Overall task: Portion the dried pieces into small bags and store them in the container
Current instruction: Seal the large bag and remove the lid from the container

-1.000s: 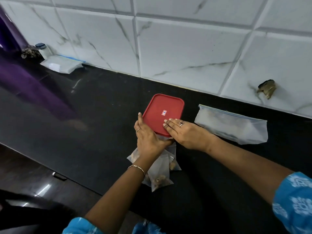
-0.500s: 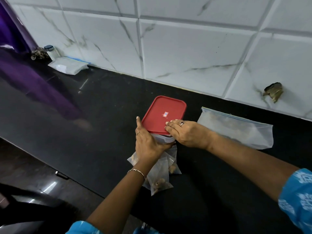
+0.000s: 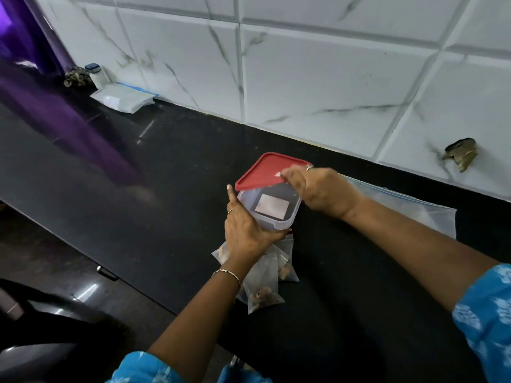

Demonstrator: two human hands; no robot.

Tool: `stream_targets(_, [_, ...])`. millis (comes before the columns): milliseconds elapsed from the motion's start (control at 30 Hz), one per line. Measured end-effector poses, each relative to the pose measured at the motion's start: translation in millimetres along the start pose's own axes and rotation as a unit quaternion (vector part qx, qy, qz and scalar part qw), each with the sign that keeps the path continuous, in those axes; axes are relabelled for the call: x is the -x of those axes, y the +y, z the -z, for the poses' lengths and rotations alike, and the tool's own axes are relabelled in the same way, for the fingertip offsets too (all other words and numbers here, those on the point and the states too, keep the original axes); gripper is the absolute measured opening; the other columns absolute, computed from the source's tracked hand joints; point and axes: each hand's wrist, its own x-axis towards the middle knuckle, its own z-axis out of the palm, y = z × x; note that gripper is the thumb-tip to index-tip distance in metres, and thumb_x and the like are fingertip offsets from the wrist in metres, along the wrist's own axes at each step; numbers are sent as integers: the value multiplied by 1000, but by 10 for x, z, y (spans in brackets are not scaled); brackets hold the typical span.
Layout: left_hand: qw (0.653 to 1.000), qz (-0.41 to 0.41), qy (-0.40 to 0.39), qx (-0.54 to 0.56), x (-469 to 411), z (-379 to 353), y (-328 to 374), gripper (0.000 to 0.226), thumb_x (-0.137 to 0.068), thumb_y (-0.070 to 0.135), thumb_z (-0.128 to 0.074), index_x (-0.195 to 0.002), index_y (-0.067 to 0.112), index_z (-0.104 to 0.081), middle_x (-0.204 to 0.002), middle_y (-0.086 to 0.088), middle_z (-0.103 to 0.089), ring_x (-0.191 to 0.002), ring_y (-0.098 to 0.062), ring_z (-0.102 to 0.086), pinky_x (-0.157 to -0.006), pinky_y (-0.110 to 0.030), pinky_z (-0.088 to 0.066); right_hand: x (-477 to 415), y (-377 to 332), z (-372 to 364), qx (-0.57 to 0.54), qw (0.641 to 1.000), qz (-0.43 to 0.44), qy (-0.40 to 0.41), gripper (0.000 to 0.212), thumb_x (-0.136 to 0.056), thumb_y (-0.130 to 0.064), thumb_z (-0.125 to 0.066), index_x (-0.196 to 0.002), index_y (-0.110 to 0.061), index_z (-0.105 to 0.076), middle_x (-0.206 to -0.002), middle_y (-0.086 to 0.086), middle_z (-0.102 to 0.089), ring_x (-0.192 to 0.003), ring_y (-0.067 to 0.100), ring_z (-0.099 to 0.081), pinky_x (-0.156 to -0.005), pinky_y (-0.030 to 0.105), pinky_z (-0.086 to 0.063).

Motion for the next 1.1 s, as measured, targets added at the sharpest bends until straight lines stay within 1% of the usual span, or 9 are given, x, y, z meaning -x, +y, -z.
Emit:
stream_targets(167, [1000, -6, -17, -25, 0, 3, 1, 147, -44, 60, -89, -152, 12, -3, -151, -8, -30, -137, -24, -36, -112, -37, -34, -202, 224, 134, -100, 984, -147, 20, 26, -92, -7, -43, -115, 3, -52, -91, 18, -68, -59, 33, -65, -45, 37, -54])
stream_targets(300, [999, 0, -20, -39, 4, 26, 20, 142, -43, 65, -87, -150, 15, -8, -149, -7, -32, -136, -24, -39, -111, -41, -40, -324, 513, 302, -204, 906, -359, 91, 26, -96, -8, -38, -114, 3, -54, -100, 17, -67, -83, 36, -64, -68, 37, -46])
stream_targets(467, [999, -5, -18, -49, 29, 40, 55, 144, -45, 65, -86, -151, 12, -6, -151, -10, -30, -139, -26, -35, -112, -44, -38, -249, 772, 347, -209, 838, -488, 130, 30, -103, -19, -33, -110, 3, -51, -86, 9, -59, -74, 21, -51, -64, 27, -33])
stream_targets(667, [997, -13, -38, -58, 116, -30, 120, 154, -45, 66, -84, -151, 14, 15, -162, -6, 8, -150, -26, 3, -121, -51, -14, 475, 824, 450, -290, 704, -642, 91, 31, -104, -27, -34, -102, -5, -56, -87, 8, -56, -76, 19, -53, -67, 31, -41])
stream_targets(767, [986, -152, -5, -74, 261, -92, 185, 145, -55, 61, -83, -152, 11, 13, -161, -11, 15, -149, -28, 17, -121, -46, 5, 998, 632, 566, -373, 624, -687, 18, 30, -104, -27, -36, -91, -10, -57, -79, 8, -55, -71, 20, -52, -69, 37, -47])
stream_targets(867, [936, -337, 12, -98, 437, -149, 272, 124, -69, 51, -79, -153, 8, 1, -161, -13, 8, -149, -32, 14, -120, -43, 11, 1485, 259, 681, -445, 526, -724, -49, 31, -105, -21, -36, -78, -15, -51, -73, 9, -50, -63, 18, -49, -61, 31, -45])
stream_targets(967, [910, -390, -42, -132, 612, -240, 337, 107, -75, 29, -79, -153, 9, -8, -162, -12, 1, -150, -29, 8, -122, -43, 3, 1804, -110, 705, -461, 476, -744, -88, 29, -105, -21, -36, -81, -15, -51, -73, 8, -47, -60, 15, -46, -56, 26, -45])
stream_targets(1033, [881, -444, -109, -123, 764, -351, 339, 76, -82, 4, -59, -151, 12, -26, -161, -10, -17, -151, -28, -5, -122, -45, -11, 1970, -299, 733, -462, 452, -758, -91, 28, -105, -21, -36, -85, -15, -56, -77, 7, -55, -65, 15, -52, -58, 29, -49])
stream_targets(1100, [853, -479, -176, -115, 871, -470, 266, 57, -83, 4, -39, -139, 13, -48, -152, -9, -38, -146, -30, -24, -117, -48, -25, 2068, -436, 707, -447, 451, -765, -102, 26, -104, -22, -40, -87, -16, -59, -81, 7, -60, -71, 18, -58, -61, 33, -53])
